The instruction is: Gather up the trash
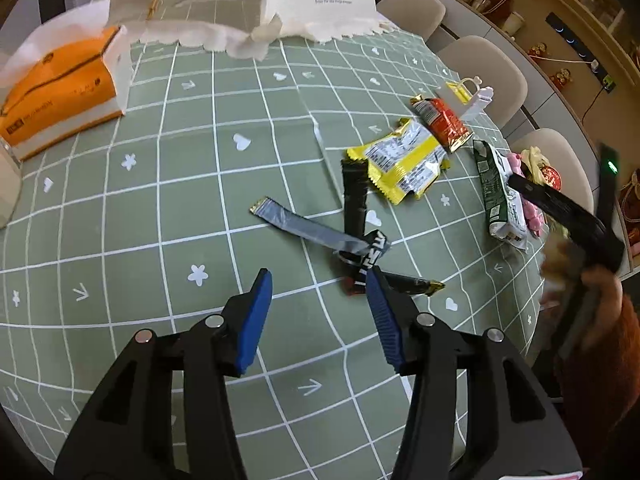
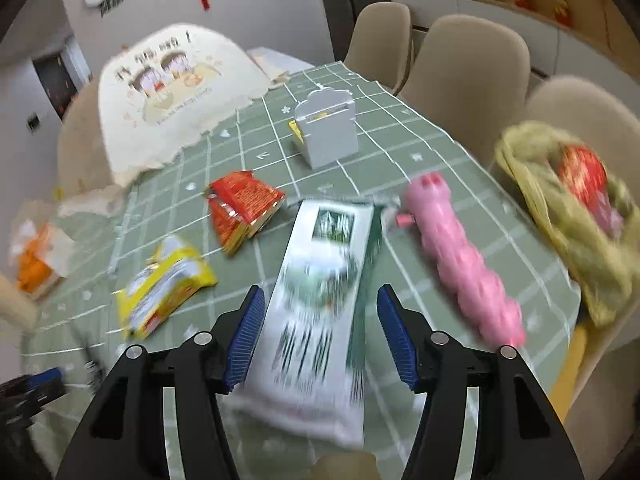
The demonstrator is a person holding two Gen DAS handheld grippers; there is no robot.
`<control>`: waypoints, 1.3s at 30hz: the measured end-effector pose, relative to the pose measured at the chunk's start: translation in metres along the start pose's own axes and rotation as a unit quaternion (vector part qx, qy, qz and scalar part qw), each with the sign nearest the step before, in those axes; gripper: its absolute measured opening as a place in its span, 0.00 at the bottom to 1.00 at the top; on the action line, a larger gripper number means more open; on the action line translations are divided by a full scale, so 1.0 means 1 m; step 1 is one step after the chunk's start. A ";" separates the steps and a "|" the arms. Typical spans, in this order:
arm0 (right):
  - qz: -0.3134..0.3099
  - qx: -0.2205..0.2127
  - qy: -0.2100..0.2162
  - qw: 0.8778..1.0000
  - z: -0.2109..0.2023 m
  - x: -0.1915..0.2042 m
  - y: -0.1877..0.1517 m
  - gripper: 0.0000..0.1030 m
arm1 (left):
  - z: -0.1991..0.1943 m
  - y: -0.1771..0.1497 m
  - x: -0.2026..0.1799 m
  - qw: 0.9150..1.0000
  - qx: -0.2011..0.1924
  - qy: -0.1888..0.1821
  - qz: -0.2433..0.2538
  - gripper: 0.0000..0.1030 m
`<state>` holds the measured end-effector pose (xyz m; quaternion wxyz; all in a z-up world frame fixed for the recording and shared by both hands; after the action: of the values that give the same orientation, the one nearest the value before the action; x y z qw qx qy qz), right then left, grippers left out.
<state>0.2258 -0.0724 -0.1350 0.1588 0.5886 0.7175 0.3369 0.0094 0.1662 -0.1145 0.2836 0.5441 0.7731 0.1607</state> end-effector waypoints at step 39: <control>-0.034 -0.031 0.039 0.998 -0.123 -0.010 -0.054 0.49 | 0.039 0.007 -0.054 0.999 -0.005 -0.017 0.050 0.08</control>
<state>0.1118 -0.1229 -0.0841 0.1604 0.5447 0.7322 0.3762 0.0525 0.1158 -0.1269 0.2913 0.5834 0.7390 0.1693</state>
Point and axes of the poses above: each gripper's, at about its wrist camera, not at the fingertips, and z roughly the way its jaws point, x to its left, y to its top, the point moved 6 cm from there along z, roughly the way its jaws point, and after that the axes turned 10 degrees about -x, right-handed, at the moved point
